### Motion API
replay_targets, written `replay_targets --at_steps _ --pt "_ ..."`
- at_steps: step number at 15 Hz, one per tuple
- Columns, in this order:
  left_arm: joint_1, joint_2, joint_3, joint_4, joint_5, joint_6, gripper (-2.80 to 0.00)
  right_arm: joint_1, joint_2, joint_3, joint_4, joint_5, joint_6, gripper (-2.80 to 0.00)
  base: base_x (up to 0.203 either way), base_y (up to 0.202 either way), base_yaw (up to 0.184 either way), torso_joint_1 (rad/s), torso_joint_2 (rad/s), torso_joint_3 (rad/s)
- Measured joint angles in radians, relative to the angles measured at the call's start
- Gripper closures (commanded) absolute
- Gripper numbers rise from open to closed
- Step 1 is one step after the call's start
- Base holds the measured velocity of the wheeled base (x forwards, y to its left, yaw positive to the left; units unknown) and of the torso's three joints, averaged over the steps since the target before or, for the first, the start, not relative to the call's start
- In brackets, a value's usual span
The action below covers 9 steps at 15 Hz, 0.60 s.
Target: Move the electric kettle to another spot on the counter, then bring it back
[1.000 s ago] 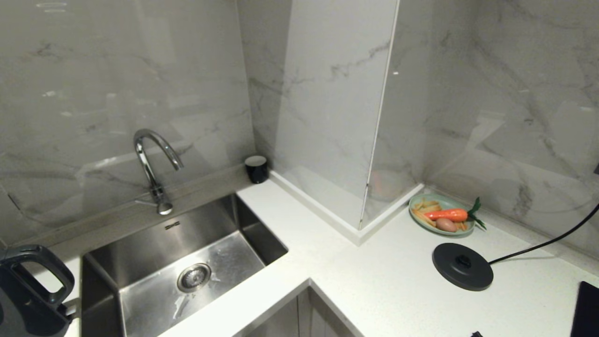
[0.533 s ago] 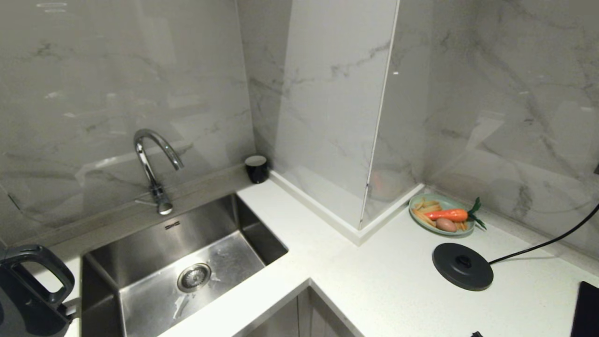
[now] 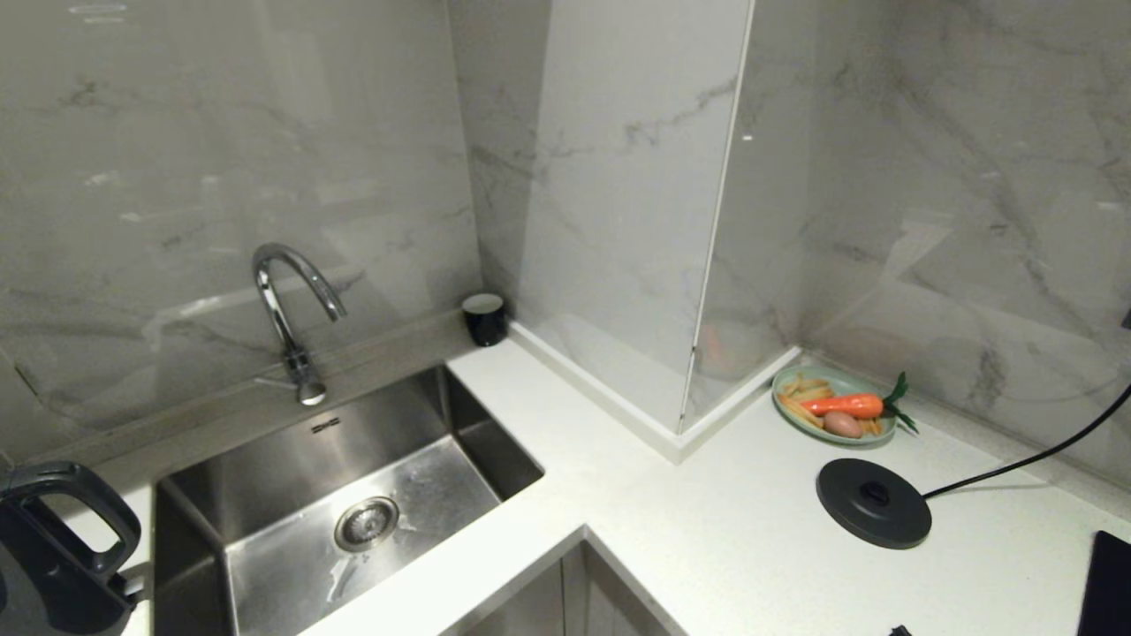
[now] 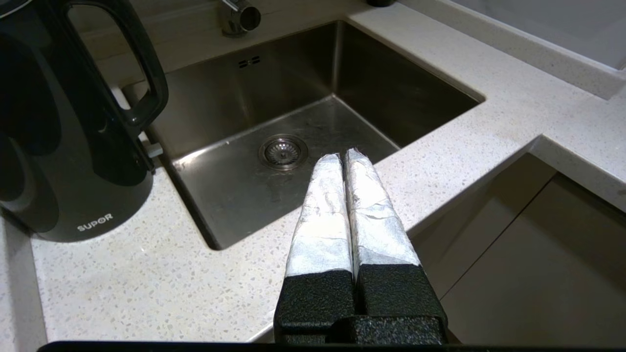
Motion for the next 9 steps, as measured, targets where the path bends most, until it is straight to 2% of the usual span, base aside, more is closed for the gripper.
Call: replay_targets --at_steps 9 --pt "-0.003 0.0 0.0 0.001 0.0 0.0 0.0 0.0 0.0 0.0 0.0 0.0 0.0 0.0 0.0 0.0 0.0 0.0 0.0 0.0"
